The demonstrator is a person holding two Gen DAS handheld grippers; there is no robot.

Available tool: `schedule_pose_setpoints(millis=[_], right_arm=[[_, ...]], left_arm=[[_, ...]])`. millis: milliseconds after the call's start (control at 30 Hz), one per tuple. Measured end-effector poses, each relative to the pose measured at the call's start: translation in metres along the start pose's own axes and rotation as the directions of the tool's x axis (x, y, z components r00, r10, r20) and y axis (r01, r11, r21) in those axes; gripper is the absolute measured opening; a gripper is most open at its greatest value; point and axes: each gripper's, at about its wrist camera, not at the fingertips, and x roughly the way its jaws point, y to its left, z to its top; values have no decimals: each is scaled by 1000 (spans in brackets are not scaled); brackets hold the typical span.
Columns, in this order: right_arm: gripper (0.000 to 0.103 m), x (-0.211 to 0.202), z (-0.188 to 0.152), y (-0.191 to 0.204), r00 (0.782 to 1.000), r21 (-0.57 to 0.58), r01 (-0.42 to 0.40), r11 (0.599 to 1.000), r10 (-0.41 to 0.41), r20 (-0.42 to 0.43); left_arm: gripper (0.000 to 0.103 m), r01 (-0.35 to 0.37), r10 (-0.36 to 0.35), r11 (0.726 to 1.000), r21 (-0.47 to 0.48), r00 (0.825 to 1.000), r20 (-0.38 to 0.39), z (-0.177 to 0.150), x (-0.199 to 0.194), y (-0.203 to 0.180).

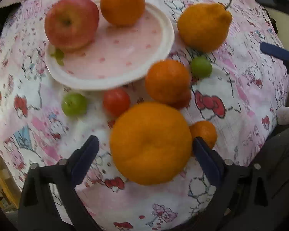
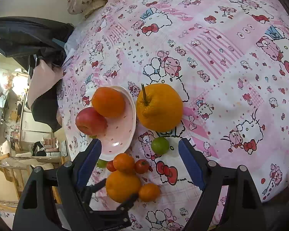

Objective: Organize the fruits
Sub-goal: 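Grasp the big flat orange with the left tool while the right tool grasps the stemmed pear-shaped orange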

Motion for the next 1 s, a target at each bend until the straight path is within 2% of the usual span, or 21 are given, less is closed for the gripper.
schedule_pose_setpoints(millis=[33,367,500,600,700,867,1000], right_arm=[[85,2,0,1,1000,-2,3,1000,-3,-2],[85,10,4,4,1000,-4,15,1000,-15,-5],[85,6,4,2,1000,6,1,1000,-1,6],[85,3,5,-2,1000,27,-9,1000,9,16],[85,2,7,-4,1000,39,-11,999,10,26],[85,4,11,-9,999,82,5,997,-9,43],[85,14,15,-12,998,116,41,992,-46,40]], left_arm=[[81,30,-30,1000,7,1000,-10,1,1,-1],[75,25,-25,999,48,1000,3,-7,-12,-10],[75,77,-78,997,31,997,29,-20,-45,-11],[75,94,-96,995,29,991,94,-27,-77,-5],[75,97,-93,995,-16,983,161,-27,-101,12],[75,83,-44,988,-133,962,270,-21,-128,53],[75,50,12,977,-206,957,291,-20,-131,80]])
